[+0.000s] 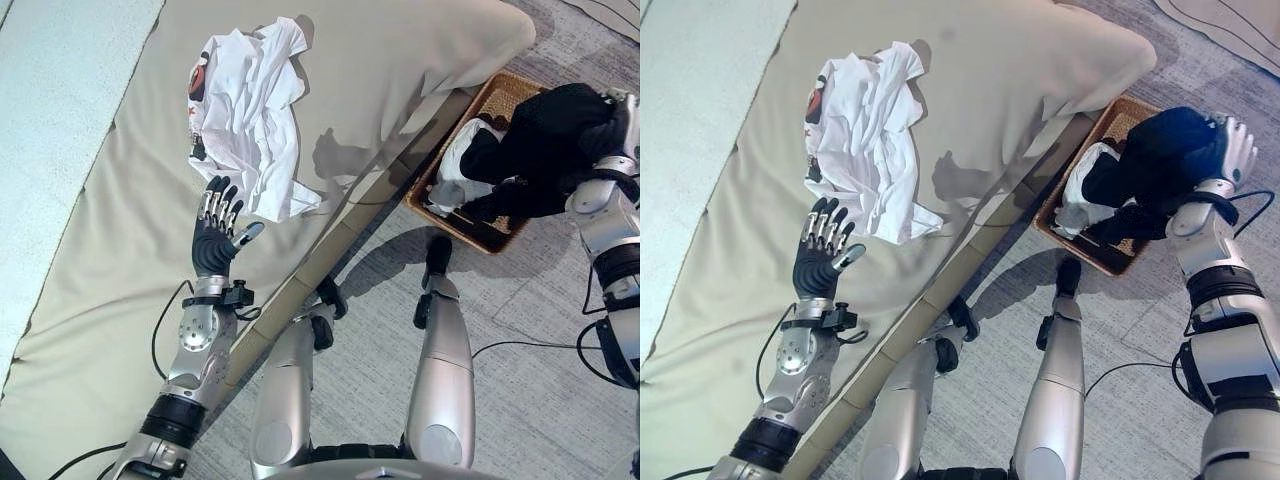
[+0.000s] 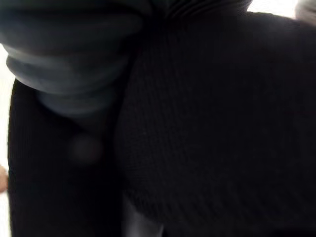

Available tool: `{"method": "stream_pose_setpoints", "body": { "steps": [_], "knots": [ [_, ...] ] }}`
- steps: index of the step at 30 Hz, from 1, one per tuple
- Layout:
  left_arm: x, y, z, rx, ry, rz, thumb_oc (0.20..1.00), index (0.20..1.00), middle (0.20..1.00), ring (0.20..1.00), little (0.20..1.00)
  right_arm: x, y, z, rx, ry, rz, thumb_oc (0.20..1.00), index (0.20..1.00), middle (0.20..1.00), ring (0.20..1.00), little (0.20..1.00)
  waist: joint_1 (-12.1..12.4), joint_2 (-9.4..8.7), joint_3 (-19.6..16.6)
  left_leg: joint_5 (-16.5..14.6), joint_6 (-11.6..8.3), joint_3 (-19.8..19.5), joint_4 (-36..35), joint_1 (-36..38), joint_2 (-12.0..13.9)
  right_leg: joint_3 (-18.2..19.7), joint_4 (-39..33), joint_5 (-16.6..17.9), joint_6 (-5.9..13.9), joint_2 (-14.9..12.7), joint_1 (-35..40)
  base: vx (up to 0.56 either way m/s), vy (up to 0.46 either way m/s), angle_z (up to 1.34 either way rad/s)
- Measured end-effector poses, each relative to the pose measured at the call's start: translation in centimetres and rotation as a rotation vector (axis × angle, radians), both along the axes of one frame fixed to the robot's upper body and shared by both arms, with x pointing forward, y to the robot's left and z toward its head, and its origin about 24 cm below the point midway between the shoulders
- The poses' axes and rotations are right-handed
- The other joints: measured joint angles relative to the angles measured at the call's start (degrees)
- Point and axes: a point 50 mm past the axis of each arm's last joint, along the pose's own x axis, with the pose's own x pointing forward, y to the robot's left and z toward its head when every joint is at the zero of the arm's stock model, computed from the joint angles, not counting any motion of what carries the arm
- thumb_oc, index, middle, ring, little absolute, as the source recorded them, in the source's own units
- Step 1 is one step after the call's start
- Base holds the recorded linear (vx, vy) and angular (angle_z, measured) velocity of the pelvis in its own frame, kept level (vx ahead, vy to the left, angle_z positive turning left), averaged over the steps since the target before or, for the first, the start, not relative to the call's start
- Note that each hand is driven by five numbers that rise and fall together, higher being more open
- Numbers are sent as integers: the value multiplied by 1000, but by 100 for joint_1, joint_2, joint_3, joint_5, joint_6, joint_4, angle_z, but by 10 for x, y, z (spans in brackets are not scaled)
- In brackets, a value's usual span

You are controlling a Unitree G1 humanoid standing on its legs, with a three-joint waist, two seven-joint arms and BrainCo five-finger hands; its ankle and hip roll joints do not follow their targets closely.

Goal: Pick up clothes into the bucket

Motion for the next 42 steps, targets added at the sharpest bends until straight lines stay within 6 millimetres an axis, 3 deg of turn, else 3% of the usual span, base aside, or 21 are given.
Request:
{"method": "stream_pose_setpoints", "body": {
  "steps": [7,18,21,30,42],
  "knots": [
    [5,-2,7,-1,-26,-6,1000,1000,1000,1000,1000,9,7,3,-183,131,-29,200,200,200,200,200,77,4,2,1,1,5,-10,3,-10,34,0,10,7,1,-8,0,0,0],
    [6,-2,7,-1,-25,-4,1000,1000,1000,1000,1000,17,20,10,-281,166,-9,200,200,200,200,200,106,4,1,0,1,47,-19,-48,-25,98,33,14,13,2,-127,0,0,0],
    [7,-3,10,0,-33,-6,1000,1000,1000,1000,1000,18,19,19,-283,153,-29,200,200,200,200,200,112,11,0,0,2,47,110,-367,-5,131,139,14,11,-1,-443,15,-1,0],
    [7,-3,17,1,-61,-11,1000,1000,1000,1000,1000,20,18,29,-261,133,-50,200,200,200,200,200,126,23,8,-151,-2,8,766,-1028,118,292,613,-60,-90,3,-1091,-2,-6,-1],
    [-4,-2,34,-8,-139,-40,1000,1000,1000,1000,1000,22,22,36,-212,98,-34,200,200,200,200,200,196,49,14,-801,-7,-16,2444,-2584,436,763,1895,-375,-158,82,-2733,3,-17,-3]
  ]
}}
